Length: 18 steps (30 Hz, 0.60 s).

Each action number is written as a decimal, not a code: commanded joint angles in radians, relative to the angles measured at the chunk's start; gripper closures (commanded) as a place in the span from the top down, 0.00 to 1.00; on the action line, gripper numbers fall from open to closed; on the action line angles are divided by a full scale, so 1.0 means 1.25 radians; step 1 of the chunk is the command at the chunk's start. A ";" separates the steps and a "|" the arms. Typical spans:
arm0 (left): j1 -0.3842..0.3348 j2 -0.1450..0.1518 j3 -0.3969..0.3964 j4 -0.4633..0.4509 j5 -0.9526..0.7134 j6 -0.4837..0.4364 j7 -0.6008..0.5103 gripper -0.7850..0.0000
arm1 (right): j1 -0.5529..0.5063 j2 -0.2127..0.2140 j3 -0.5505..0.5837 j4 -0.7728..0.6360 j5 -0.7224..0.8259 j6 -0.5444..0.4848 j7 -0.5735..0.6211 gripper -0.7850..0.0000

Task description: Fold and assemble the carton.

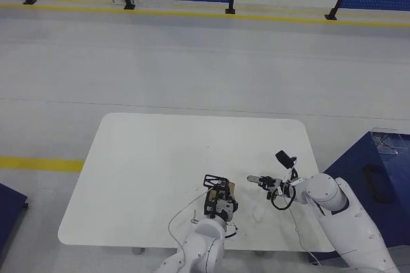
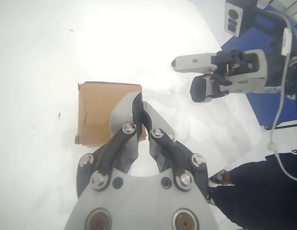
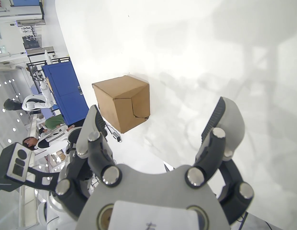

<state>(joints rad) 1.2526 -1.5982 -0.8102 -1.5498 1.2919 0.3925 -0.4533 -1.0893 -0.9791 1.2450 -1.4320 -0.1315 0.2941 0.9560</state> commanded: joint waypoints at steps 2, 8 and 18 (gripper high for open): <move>-0.016 -0.006 0.002 0.026 -0.004 0.015 -0.015 0.00 | 0.000 0.000 0.000 0.000 0.000 0.000 0.000 1.00; 0.005 -0.007 -0.009 -0.024 -0.024 0.004 0.030 0.00 | 0.000 0.000 0.000 0.000 0.000 0.000 0.000 1.00; -0.045 -0.021 -0.006 0.068 -0.025 0.018 -0.008 0.00 | 0.000 0.000 0.000 0.000 0.000 0.000 0.000 1.00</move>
<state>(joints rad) 1.2064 -1.6210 -0.8205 -1.4744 1.2613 0.4087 -0.4675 -1.0893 -0.9791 1.2450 -1.4320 -0.1315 0.2941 0.9560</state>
